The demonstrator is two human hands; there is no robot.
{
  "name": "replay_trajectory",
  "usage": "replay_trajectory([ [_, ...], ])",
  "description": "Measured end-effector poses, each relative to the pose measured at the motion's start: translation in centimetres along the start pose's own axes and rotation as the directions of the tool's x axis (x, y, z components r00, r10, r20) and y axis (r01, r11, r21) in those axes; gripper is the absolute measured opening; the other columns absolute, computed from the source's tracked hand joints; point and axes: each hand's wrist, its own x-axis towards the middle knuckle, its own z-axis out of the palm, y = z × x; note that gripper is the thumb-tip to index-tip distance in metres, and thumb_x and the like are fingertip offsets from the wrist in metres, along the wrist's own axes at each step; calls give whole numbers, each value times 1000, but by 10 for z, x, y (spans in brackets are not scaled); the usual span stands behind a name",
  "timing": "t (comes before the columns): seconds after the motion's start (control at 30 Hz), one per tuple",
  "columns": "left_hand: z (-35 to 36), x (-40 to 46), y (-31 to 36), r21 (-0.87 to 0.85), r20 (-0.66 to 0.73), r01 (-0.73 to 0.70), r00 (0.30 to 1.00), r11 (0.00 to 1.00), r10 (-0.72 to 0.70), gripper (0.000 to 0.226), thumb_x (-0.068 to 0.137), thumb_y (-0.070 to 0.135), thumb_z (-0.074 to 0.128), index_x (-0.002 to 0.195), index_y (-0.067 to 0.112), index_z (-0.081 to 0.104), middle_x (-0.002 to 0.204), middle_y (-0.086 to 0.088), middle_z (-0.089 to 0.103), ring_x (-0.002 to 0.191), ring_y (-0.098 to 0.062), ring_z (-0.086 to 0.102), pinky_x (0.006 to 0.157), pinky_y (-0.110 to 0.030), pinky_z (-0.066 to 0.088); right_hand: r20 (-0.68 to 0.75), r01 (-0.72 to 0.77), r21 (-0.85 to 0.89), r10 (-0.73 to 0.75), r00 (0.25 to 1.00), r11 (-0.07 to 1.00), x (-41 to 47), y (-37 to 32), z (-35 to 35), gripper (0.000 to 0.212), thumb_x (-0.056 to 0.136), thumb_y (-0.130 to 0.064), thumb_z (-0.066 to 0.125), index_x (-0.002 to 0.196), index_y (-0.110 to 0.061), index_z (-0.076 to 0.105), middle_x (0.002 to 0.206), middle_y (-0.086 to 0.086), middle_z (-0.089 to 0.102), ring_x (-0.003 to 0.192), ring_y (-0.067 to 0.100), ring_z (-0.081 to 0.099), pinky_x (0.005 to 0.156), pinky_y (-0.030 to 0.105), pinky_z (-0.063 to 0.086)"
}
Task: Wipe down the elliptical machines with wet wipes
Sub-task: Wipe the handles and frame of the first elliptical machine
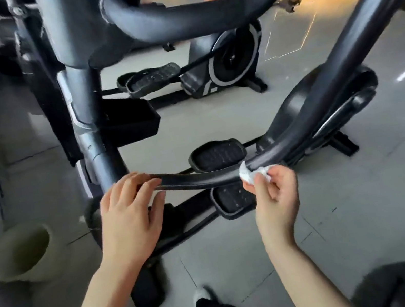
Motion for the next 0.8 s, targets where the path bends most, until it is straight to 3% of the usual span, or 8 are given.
replay_trajectory([
  [0.1, 3, -9, -24, -38, 66, 23, 998, 999, -21, 40, 97, 33, 47, 118, 5, 67, 125, -13, 59, 127, -36, 50, 102, -51, 44, 74, 216, -275, -204, 976, 937, -5, 17, 7, 6, 94, -17, 55, 96, -22, 57, 88, -5, 66, 83, 23, 69, 70, 20, 49],
  [0.17, 1, -18, -36, -102, 125, 96, 989, 990, -83, 48, 98, 38, 41, 126, 5, 63, 138, -13, 53, 136, -31, 42, 111, -48, 38, 246, 411, -431, -333, 910, 803, -9, 26, 20, 18, 89, -21, 48, 96, -10, 60, 87, 1, 67, 79, 19, 62, 69, 15, 39],
  [0.23, -3, -26, -46, -129, 187, 66, 981, 989, -41, 49, 100, 39, 39, 133, 8, 58, 150, -9, 44, 144, -27, 34, 116, -45, 31, 395, 539, -473, -379, 837, 697, -15, 32, 42, 24, 86, -18, 43, 92, -4, 61, 89, 7, 67, 79, 19, 57, 70, 14, 37],
  [0.33, -14, -34, -61, -136, 249, -31, 966, 990, 64, 48, 101, 38, 41, 138, 11, 54, 154, -6, 40, 145, -24, 32, 118, -43, 29, 499, 577, -506, -328, 802, 641, -32, 32, 79, 25, 88, -14, 43, 93, -3, 64, 95, 10, 68, 78, 28, 65, 66, 30, 50],
  [0.4, -24, -34, -71, -122, 233, -19, 971, 992, 47, 45, 100, 37, 43, 136, 12, 56, 148, -5, 47, 138, -24, 43, 111, -46, 38, 542, 608, -483, -330, 772, 630, -41, 25, 100, 29, 91, -16, 40, 95, -3, 66, 96, 12, 68, 78, 33, 68, 62, 34, 55],
  [0.5, -34, -33, -98, -141, 186, 94, 980, 985, -67, 43, 99, 36, 44, 130, 11, 60, 137, -5, 54, 127, -24, 51, 108, -34, 38, 625, 690, -479, -341, 702, 543, -41, 19, 123, 26, 90, -13, 45, 94, -4, 69, 94, 13, 68, 78, 33, 68, 63, 30, 53],
  [0.63, -41, -25, -149, -166, 146, 202, 973, 965, -178, 38, 96, 34, 47, 119, 11, 66, 125, -2, 61, 118, -22, 53, 105, -20, 30, 606, 649, -577, -273, 747, 495, -37, 14, 132, 13, 86, 0, 55, 91, -3, 67, 86, 12, 62, 67, 34, 62, 59, 26, 41],
  [0.8, -44, 7, -225, -245, 181, 320, 942, 915, -281, 27, 94, 29, 54, 110, 14, 69, 110, 3, 65, 106, -22, 57, 93, -33, 41, 505, 507, -682, -162, 848, 526, -44, 0, 169, 22, 94, -2, 52, 105, -8, 70, 97, 8, 62, 83, 31, 60, 68, 24, 33],
])
